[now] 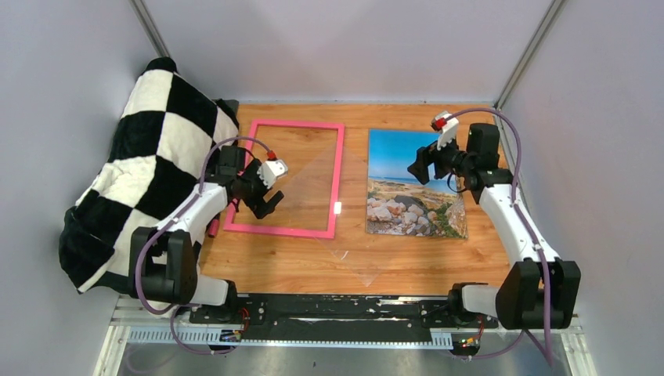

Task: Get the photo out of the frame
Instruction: Place the photo frame item at the center of the board, then pick up the photo frame item at the center of the board.

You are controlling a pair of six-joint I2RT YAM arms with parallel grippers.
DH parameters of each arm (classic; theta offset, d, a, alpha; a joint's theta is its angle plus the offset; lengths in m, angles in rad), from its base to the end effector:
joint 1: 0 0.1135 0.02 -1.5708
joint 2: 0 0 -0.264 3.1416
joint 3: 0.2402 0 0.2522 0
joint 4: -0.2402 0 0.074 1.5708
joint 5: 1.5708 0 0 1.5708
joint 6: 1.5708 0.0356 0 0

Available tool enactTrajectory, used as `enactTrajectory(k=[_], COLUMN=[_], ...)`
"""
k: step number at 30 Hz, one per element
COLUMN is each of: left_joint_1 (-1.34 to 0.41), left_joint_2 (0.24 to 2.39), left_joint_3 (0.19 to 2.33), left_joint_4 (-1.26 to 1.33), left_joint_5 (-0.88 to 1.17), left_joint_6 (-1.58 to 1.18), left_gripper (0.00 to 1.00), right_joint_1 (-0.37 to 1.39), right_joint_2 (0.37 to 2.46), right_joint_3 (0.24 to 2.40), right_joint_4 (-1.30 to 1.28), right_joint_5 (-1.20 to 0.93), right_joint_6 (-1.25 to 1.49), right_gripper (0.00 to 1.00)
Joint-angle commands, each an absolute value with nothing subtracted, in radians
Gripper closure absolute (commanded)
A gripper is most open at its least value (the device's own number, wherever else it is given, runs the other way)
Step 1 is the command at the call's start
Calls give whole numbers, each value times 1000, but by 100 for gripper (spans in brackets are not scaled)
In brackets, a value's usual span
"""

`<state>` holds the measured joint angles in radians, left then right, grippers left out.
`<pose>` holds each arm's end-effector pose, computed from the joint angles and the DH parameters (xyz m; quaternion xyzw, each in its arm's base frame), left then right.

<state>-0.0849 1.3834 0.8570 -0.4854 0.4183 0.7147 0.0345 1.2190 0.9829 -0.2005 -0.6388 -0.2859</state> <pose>0.2671 -0.0372 0.2114 0.4187 0.8438 -0.1062 0.3184 0.2733 0.0307 0.3190 -0.2942 0.7636 0.1988 0.5392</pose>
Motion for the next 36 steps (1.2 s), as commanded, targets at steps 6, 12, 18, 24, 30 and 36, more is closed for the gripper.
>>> enactTrajectory(k=[6, 12, 18, 24, 30, 36], left_joint_1=[-222, -249, -253, -260, -264, -267], left_joint_2=[1392, 1423, 1462, 1496, 1525, 1524], left_joint_3=[746, 712, 718, 752, 796, 813], left_joint_4=[-285, -187, -109, -90, -97, -92], left_joint_5=[191, 112, 65, 57, 41, 40], left_joint_6=[827, 816, 763, 712, 655, 606], left_gripper=[0, 0, 0, 0, 0, 0], right_joint_1=[48, 50, 69, 98, 121, 123], right_joint_2=[1378, 1537, 1717, 1926, 2079, 2133], right_joint_3=[994, 1064, 1254, 1430, 1547, 1550], right_joint_4=[-247, -264, -285, -302, -354, -380], right_joint_5=[-686, -809, -889, -932, -981, -1037], right_joint_6=[-248, -199, -164, -96, -64, -86], right_gripper=[17, 19, 24, 26, 28, 29])
